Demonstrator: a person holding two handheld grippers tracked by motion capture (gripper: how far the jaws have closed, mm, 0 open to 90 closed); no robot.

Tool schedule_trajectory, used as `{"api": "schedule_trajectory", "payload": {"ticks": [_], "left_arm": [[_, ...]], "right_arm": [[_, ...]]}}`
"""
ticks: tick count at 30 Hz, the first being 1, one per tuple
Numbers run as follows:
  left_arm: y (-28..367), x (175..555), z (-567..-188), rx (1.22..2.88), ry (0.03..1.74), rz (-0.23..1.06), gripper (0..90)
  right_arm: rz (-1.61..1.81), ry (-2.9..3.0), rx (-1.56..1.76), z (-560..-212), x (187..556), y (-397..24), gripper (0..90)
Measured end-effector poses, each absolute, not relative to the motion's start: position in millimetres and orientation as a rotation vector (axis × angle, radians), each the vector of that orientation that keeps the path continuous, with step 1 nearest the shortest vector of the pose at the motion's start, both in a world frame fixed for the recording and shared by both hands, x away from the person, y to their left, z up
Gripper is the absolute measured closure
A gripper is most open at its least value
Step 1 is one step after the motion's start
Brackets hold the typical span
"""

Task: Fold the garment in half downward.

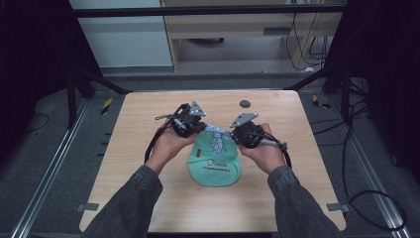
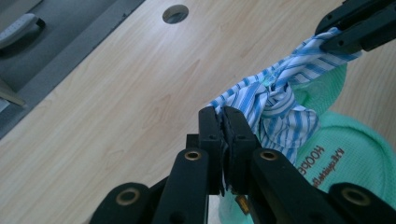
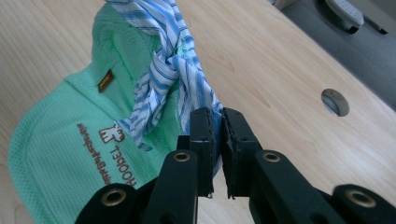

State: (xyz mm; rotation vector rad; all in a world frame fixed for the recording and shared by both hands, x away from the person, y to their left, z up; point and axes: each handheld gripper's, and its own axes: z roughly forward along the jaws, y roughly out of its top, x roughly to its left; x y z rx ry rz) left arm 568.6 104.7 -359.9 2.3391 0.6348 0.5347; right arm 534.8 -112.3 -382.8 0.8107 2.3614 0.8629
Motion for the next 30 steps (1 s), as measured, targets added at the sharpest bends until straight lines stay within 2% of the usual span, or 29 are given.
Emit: {"api": "schedule_trajectory", "payload": {"ticks": [6, 15, 30], "left_arm": [[96, 571, -350, 2.335, 0.618, 0.555, 87.3], [96, 552, -372, 2.353, 0.592, 0.571, 87.2], [115, 540, -387, 2.324, 0.644, 0.532, 87.2]], "right_arm": [[0.876, 2.334, 0.823, -374, 536, -119, 83.2], [0.873, 2.362, 0.822, -393, 529, -122, 83.1], [0.863, 2.391, 0.785, -398, 530, -109, 82.7]]}}
